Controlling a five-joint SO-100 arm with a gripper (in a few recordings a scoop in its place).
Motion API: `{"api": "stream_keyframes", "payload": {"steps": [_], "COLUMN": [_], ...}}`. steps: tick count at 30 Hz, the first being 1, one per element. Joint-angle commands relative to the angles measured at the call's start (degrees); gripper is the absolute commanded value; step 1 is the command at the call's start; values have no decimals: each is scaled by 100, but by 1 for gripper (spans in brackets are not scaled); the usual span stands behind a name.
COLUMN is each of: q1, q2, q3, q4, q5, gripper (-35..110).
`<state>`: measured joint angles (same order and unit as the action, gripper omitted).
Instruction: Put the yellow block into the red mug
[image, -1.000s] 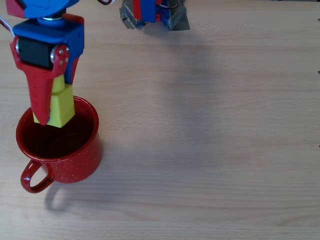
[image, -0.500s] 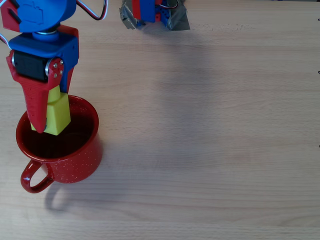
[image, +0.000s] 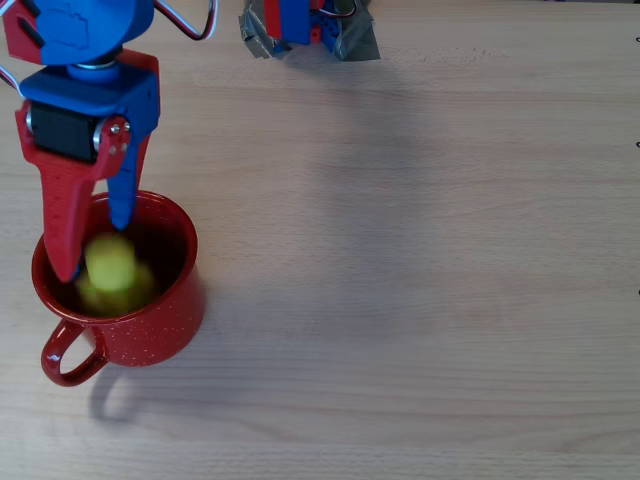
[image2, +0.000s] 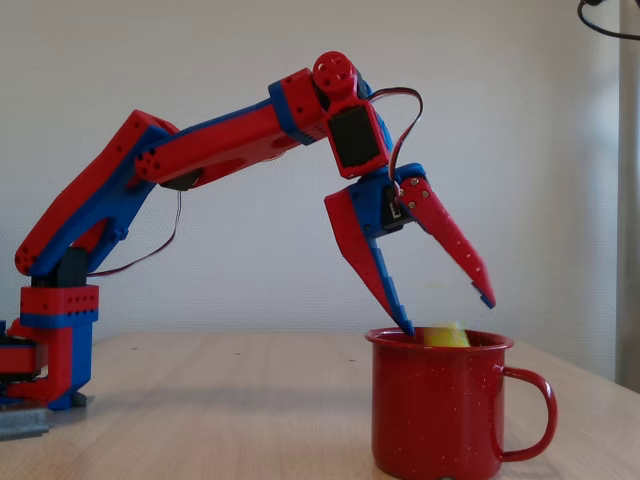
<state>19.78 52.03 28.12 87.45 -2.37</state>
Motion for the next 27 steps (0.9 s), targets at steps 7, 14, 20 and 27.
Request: {"api": "stream_keyframes", "payload": {"steps": [7,14,20,27], "q1": [9,0,0,-18], "q2": [378,396,422,457], "q3": [-352,-352,-352,-352], "q4": [158,176,220,220], "q5": [-123,-176,-193,-378], "gripper": [33,31,29,0]}}
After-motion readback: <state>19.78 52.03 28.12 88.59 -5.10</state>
